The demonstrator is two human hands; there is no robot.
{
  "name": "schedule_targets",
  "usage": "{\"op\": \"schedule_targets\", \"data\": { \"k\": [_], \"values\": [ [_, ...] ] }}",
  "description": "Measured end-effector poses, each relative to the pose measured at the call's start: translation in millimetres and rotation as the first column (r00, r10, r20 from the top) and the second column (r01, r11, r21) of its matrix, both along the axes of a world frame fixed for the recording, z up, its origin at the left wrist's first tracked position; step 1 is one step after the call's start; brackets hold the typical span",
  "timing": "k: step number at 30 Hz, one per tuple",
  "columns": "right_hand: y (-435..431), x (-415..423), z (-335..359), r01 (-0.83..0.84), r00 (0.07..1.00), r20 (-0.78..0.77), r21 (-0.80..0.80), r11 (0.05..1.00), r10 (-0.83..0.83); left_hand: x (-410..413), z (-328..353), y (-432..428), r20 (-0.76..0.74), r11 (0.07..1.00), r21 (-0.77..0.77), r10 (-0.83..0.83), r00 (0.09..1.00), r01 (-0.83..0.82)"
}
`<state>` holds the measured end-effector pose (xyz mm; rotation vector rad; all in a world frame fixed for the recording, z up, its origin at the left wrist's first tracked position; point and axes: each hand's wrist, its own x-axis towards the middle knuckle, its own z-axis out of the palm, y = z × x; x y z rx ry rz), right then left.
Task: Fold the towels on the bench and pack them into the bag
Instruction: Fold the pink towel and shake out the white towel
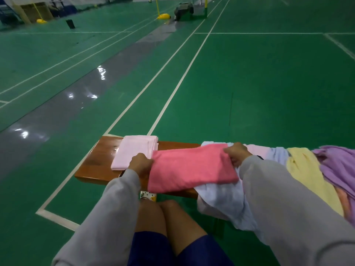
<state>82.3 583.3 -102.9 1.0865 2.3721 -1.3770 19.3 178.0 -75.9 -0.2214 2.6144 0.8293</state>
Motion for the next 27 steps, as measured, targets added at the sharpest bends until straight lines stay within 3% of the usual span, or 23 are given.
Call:
{"op": "schedule_targets", "data": {
  "k": [4, 7, 9, 11, 16, 21, 24, 27],
  "values": [
    [-15, 4, 6, -0.038, 0.999, -0.007, -0.052, 0.998, 0.038, -2, -13, 3, 0.117, 0.998, -0.059, 0.006, 0.993, 0.001],
    [-45, 27, 41, 0.043, 0.999, -0.02, -0.229, 0.973, -0.049, 8, -7, 15, 0.25, 0.991, 0.088, 0.075, 0.965, -0.1],
    [-52, 42, 49, 0.135, 0.991, 0.053, -0.379, 0.916, -0.124, 20, -5, 22, 0.395, 0.954, 0.205, 0.125, 0.91, -0.219],
    [-53, 48, 53, 0.177, 0.984, 0.069, -0.459, 0.871, -0.164, 26, -5, 27, 0.423, 0.949, 0.22, 0.114, 0.899, -0.224],
    [-49, 38, 57, 0.006, 1.0, -0.008, -0.298, 0.954, -0.009, 28, 5, 31, 0.324, 0.948, 0.26, 0.094, 0.941, -0.184],
    [-72, 14, 79, -0.126, 0.991, -0.059, -0.128, 0.984, 0.12, 35, 16, 25, 0.273, 0.982, 0.142, 0.079, 0.959, -0.121],
    [-109, -8, 94, -0.18, 0.98, -0.087, -0.035, 0.983, 0.176, 45, 19, 19, 0.323, 0.962, 0.213, 0.098, 0.941, -0.173],
    [-162, -23, 109, -0.276, 0.957, -0.083, 0.027, 0.961, 0.277, 50, 17, 11, 0.386, 0.884, 0.356, 0.154, 0.91, -0.301]
  ]
}}
